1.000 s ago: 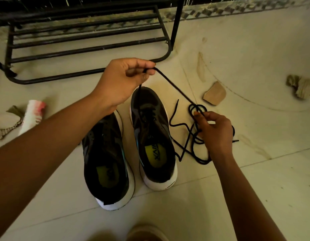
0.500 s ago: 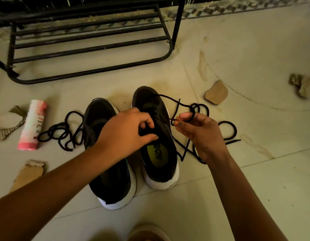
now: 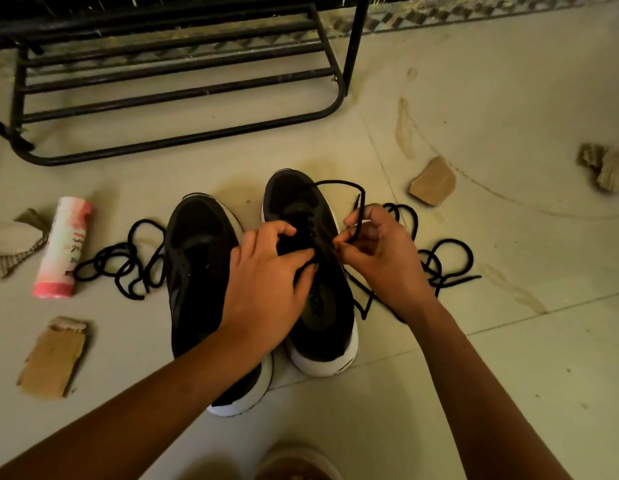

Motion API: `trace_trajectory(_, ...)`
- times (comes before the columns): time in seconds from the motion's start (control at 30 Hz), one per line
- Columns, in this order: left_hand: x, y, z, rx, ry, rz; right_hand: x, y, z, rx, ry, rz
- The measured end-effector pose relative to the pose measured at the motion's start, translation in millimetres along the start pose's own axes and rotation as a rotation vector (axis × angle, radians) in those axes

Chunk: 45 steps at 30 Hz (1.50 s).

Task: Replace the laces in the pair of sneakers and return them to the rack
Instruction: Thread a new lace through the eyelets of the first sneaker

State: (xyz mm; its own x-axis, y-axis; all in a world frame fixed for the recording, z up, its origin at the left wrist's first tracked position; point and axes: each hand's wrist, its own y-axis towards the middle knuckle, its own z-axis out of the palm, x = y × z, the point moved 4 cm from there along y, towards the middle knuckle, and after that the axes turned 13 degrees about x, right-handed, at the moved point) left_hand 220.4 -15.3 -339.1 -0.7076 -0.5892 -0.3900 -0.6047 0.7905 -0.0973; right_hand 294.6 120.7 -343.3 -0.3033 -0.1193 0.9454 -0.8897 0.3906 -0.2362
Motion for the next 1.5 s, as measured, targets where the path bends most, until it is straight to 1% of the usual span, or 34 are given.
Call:
trace_trajectory(0.1, 1.5, 3.8, 5.0, -0.009, -0.141, -0.046, 7.8, 1.0, 2.4, 0.038, -0.043, -0.049)
trace_trajectory(0.23, 2.2, 7.7, 7.7, -0.031, -0.306, -0.094, 10.1, 4.5, 2.1, 0.057, -0.083, -0.066)
trace_trajectory(0.43, 1.2, 7.5, 3.6, -0.107, -0.379, -0.136, 16.7, 10.4, 2.8, 0.132, -0.314, -0.081)
trace_trajectory(0.57, 1.9, 9.4, 3.1, -0.113, -0.352, -0.133, 24.1, 16.5, 8.0, 0.213, -0.483, -0.092)
trace_trajectory(0.63, 2.2, 10.6, 2.7, -0.114, -0.337, -0.125, 25.7, 20.6, 9.4, 0.219, -0.527, -0.086)
trace_trajectory(0.73, 3.4, 12.8, 2.7, -0.15, -0.306, -0.138, 21.4, 23.9, 6.4, 0.158, -0.439, -0.048)
trace_trajectory(0.87, 2.4, 15.7, 6.0, -0.212, -0.293, -0.187, 8.8, 18.7, 3.5, 0.089, -0.131, -0.01)
trace_trajectory(0.93, 3.0, 15.2, 7.0, -0.216, -0.342, -0.213, 5.9, 15.5, 4.5, 0.063, -0.069, 0.003)
trace_trajectory(1.0, 4.3, 15.1, 6.6, -0.206, -0.403, -0.197, 3.3, 11.5, 8.2, 0.078, 0.017, 0.009)
trace_trajectory(1.07, 6.3, 14.5, 5.0, -0.185, -0.447, -0.149, -1.5, 5.1, 13.5, 0.15, 0.117, 0.005)
trace_trajectory(1.13, 8.6, 12.7, 2.3, -0.174, -0.461, -0.101, -7.8, -2.5, 15.8, 0.216, 0.087, -0.016)
trace_trajectory(1.2, 8.9, 8.8, -0.2, -0.172, -0.461, -0.049, -16.0, -7.6, 14.2, 0.227, -0.006, -0.02)
trace_trajectory(1.27, 7.4, 3.6, -3.4, -0.192, -0.48, 0.012, -23.1, -9.8, 14.0, 0.168, -0.011, -0.008)
trace_trajectory(1.33, 8.7, 0.5, -8.2, -0.249, -0.511, 0.055, -26.2, -10.7, 18.0, 0.076, 0.008, -0.011)
trace_trajectory(1.37, 10.0, 0.8, -12.5, -0.277, -0.548, 0.067, -26.4, -10.9, 20.5, 0.023, -0.021, -0.013)
trace_trajectory(1.43, 9.5, 7.1, -23.2, -0.279, -0.731, 0.081, -26.2, -11.0, 23.1, -0.063, -0.098, -0.007)
trace_trajectory(1.47, 7.6, 10.3, -30.4, -0.262, -0.875, 0.086, -25.7, -10.6, 23.9, -0.092, -0.115, -0.004)
trace_trajectory(1.5, 7.6, 15.2, -38.1, -0.254, -1.031, 0.054, -25.7, -10.3, 23.5, -0.113, -0.124, -0.001)
